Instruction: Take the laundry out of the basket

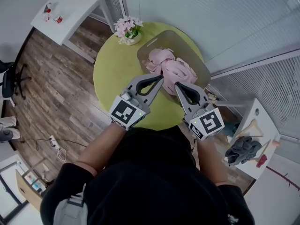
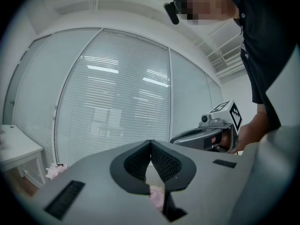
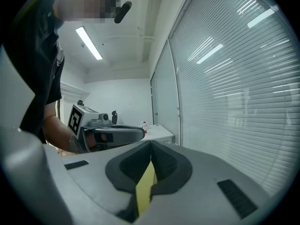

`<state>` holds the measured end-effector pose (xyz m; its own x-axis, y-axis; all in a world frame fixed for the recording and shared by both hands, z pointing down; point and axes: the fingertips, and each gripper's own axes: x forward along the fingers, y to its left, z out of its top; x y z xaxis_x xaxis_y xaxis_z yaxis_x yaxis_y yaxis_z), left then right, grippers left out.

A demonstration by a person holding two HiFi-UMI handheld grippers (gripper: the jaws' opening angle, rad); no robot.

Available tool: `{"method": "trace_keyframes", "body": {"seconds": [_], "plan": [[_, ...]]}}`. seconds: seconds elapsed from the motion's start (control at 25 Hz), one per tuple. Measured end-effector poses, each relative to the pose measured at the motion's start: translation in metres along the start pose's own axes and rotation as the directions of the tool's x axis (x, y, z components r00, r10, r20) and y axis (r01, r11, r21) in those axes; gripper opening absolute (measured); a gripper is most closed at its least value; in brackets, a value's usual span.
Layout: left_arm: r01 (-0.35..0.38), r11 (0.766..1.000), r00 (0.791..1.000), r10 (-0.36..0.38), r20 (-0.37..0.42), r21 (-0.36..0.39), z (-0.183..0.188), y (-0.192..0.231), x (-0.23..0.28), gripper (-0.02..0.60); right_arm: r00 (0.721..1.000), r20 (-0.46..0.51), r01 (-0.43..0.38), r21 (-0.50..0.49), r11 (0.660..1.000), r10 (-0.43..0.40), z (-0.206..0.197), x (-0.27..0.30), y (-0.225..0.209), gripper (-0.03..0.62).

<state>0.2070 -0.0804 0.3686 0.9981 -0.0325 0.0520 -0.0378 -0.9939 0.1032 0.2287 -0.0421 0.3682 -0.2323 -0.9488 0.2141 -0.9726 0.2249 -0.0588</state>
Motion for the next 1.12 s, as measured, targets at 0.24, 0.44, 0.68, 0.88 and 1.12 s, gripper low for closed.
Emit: {"method": "trace_keyframes", "body": {"seconds": [0.24, 0.44, 0.68, 0.88, 1.12], "plan": [[-0.031, 0.999, 0.999, 0.031, -0.022, 0.016, -0.007, 0.019, 0.015, 0.010, 1.000, -0.026, -0.008, 0.012, 1.000, 0.008, -0.011, 0.015, -0.025, 0.023], [-0.083, 0.996, 0.996, 0.083, -0.007, 0.027, -0.011, 0.027, 0.029, 0.009, 0.998, -0.041, -0.057, 0.018, 0.998, 0.057, -0.022, 0.028, -0.040, 0.023], [-0.145, 0.989, 0.989, 0.145, 0.007, 0.002, -0.016, 0.045, 0.049, 0.010, 0.992, -0.082, -0.089, 0.038, 0.995, 0.092, -0.042, 0.050, -0.070, 0.023], [-0.181, 0.983, 0.983, 0.181, 0.003, -0.004, -0.032, 0.063, 0.065, 0.009, 0.987, -0.126, -0.098, 0.052, 0.994, 0.104, -0.065, 0.067, -0.092, 0.023], [-0.222, 0.975, 0.975, 0.222, -0.002, 0.008, -0.044, 0.087, 0.084, 0.009, 0.979, -0.170, -0.100, 0.062, 0.993, 0.109, -0.087, 0.090, -0.114, 0.025]]}}
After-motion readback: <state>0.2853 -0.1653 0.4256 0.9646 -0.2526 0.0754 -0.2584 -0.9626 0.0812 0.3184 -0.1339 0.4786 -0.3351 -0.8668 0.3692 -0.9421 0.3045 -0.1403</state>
